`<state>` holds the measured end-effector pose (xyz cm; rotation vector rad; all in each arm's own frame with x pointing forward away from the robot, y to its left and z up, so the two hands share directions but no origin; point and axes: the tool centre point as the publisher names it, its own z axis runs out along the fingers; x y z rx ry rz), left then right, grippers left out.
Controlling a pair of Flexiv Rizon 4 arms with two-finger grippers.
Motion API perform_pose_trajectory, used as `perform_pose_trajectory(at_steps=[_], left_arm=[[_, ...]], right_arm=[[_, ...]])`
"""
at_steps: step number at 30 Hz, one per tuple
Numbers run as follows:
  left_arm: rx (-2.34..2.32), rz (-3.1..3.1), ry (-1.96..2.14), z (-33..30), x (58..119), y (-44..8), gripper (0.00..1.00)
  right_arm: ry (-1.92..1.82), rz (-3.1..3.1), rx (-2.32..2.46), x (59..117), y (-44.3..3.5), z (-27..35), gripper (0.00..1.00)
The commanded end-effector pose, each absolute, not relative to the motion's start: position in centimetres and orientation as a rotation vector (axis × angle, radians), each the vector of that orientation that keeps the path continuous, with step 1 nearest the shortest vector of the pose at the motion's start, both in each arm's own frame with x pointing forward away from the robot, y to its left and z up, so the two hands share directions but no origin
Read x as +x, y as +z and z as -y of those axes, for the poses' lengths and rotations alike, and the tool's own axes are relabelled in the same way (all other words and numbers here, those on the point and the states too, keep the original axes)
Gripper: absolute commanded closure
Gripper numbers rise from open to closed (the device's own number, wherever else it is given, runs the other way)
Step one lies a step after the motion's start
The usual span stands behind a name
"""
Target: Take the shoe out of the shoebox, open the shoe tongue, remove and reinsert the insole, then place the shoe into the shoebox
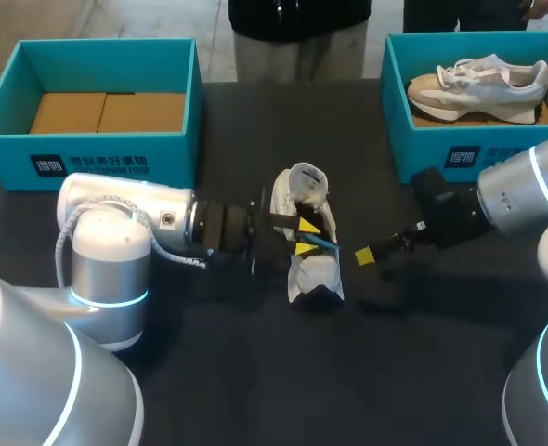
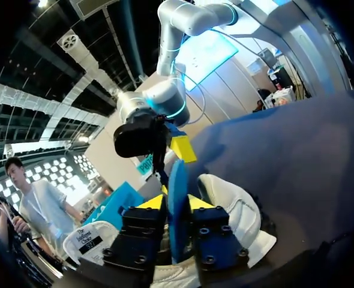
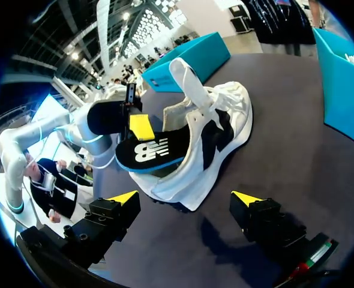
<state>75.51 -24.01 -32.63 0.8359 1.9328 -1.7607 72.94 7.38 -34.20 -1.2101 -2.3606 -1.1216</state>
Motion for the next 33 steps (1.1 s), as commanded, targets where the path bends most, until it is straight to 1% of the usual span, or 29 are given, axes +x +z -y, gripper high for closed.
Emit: perform_pose_trajectory(at_steps=[1,12,24,25,27,28,29,31,33], left_arm=[[0.848,-1.939,-1.77,24.2,75.8,-33.1,1.0],[0.851,-1.973,-1.747,24.6,76.8,-34.4,1.0],[0.848,-1.989,-1.706,23.5,77.1,-34.1,1.0],[0.841,-1.986,-1.712,23.4,76.9,-33.9,0.98],[0.836,-1.981,-1.719,23.3,76.7,-33.7,0.65],[0.835,-1.975,-1.722,23.2,76.6,-33.6,0.53],[0.832,-1.967,-1.73,23.2,76.5,-33.4,0.46],[0.837,-1.952,-1.738,23.2,76.4,-33.1,0.4],[0.843,-1.934,-1.747,23.3,76.2,-32.6,0.42]], right_arm=[[-1.121,2.362,-1.211,72.9,-34.2,-7.4,0.0],[-1.121,2.362,-1.211,72.9,-34.2,-7.4,0.0],[-1.121,2.362,-1.211,72.9,-34.2,-7.4,0.0],[-1.121,2.362,-1.211,72.9,-34.2,-7.4,0.0],[-1.121,2.362,-1.211,72.9,-34.2,-7.4,0.0],[-1.121,2.362,-1.211,72.9,-34.2,-7.4,0.0],[-1.121,2.362,-1.211,72.9,-34.2,-7.4,0.0],[-1.121,2.362,-1.211,72.9,-34.2,-7.4,0.0],[-1.121,2.362,-1.211,72.9,-34.2,-7.4,0.0]])
